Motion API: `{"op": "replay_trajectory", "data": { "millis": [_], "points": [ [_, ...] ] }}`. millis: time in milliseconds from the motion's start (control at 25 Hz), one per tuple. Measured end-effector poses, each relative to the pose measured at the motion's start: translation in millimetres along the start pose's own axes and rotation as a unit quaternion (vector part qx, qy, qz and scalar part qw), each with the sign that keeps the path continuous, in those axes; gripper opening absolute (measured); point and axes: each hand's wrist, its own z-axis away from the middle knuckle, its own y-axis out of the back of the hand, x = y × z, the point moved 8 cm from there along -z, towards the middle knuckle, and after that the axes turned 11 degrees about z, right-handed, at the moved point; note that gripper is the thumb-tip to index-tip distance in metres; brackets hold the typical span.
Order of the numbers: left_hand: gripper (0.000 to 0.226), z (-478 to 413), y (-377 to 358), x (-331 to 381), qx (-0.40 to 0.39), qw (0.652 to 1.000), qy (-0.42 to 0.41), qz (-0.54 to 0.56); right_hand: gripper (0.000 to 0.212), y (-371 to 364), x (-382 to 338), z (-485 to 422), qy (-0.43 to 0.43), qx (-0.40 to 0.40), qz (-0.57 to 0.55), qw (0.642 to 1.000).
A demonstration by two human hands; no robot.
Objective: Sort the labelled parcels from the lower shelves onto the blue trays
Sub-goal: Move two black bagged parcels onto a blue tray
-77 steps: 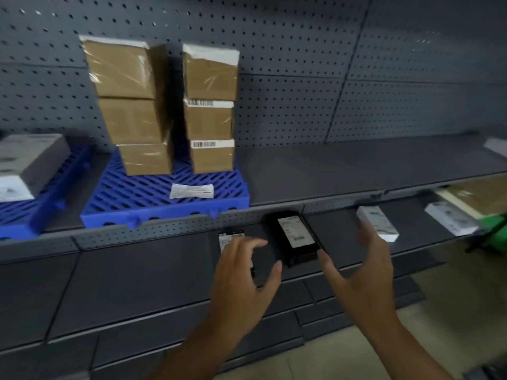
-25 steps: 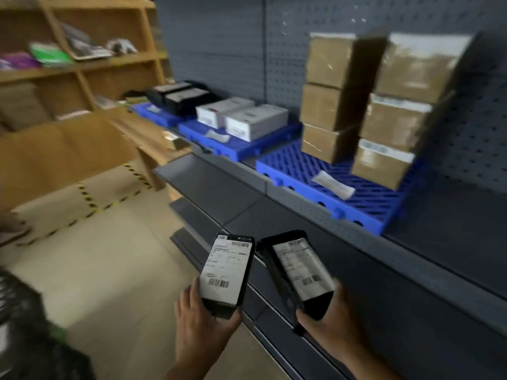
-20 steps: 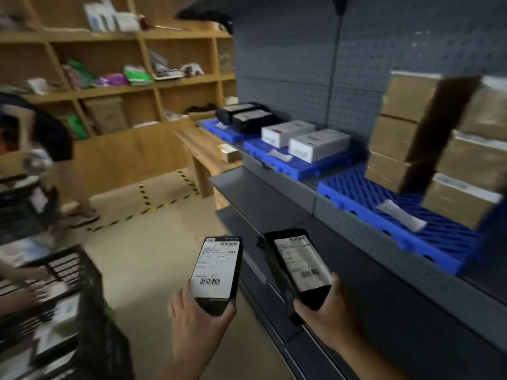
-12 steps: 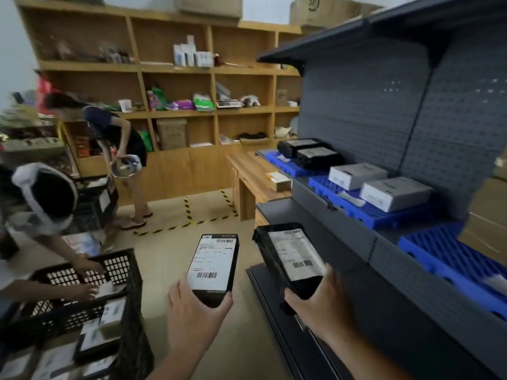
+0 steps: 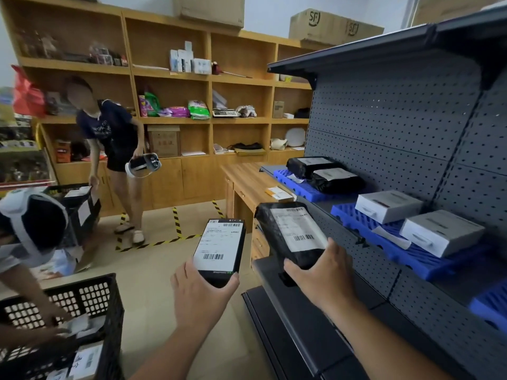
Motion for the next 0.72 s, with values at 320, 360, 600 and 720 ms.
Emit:
{"op": "replay_trajectory", "data": {
  "millis": [320, 360, 600, 720],
  "points": [
    [0.113, -164.6, -119.1, 47.8, -0.03, 0.997, -0.064, 0.033, 0.111, -18.2, -34.9, -182.9, -0.017, 0.089, 0.036, 0.995],
    [0.112, -188.3, -138.1, 56.4, -0.037, 0.996, -0.073, 0.037, 0.109, -20.5, -34.0, -212.1, -0.032, 0.092, 0.037, 0.995],
    [0.112, -302.6, -235.0, 111.8, -0.084, 0.986, -0.125, 0.069, 0.11, -24.6, -27.9, -334.9, -0.095, 0.116, 0.041, 0.988],
    [0.111, -343.9, -292.4, 138.9, -0.112, 0.977, -0.155, 0.096, 0.115, -27.7, -14.3, -370.9, -0.13, 0.138, 0.063, 0.98]
  ]
}}
